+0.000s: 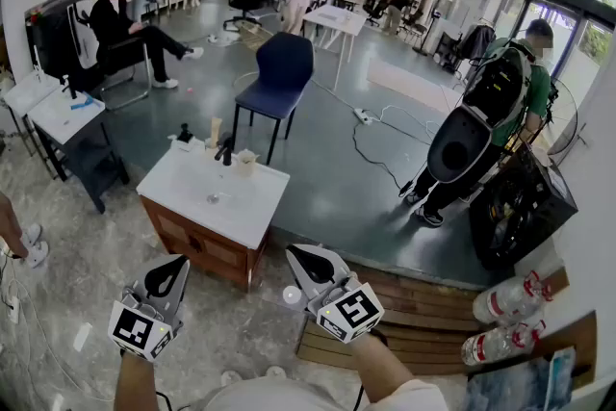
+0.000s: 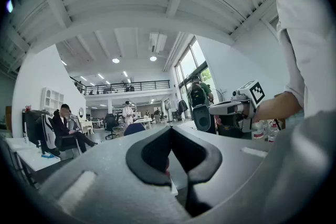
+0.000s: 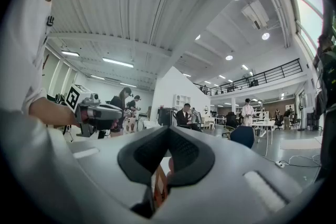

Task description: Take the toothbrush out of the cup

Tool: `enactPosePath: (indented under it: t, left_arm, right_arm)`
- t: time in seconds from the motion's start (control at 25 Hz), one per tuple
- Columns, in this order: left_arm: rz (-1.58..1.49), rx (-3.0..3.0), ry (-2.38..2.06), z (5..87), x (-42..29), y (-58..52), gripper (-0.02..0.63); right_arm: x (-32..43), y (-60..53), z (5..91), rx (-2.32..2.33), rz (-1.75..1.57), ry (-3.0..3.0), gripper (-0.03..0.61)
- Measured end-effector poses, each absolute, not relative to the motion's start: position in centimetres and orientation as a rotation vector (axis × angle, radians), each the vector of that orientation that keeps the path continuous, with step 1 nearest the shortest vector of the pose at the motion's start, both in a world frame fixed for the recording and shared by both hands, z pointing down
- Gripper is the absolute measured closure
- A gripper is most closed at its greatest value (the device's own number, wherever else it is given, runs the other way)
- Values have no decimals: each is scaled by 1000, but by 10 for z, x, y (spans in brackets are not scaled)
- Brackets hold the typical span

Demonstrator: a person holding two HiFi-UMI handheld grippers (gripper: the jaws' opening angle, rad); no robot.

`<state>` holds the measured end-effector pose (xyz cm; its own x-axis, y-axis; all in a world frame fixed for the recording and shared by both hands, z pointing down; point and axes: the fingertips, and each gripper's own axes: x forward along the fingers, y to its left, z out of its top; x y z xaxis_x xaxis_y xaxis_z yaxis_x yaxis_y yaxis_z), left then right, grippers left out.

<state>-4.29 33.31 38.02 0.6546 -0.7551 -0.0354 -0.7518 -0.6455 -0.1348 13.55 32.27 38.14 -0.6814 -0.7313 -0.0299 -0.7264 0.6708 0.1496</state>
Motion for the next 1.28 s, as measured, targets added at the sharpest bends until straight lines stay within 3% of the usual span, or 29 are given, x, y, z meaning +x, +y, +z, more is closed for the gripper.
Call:
enactPosePath:
  t: [1.28]
  left_arm:
    - [-32,-2775,1194,394,-84,309,607]
  right_arm:
    - [98,311,393,1300,-200,-2819,577]
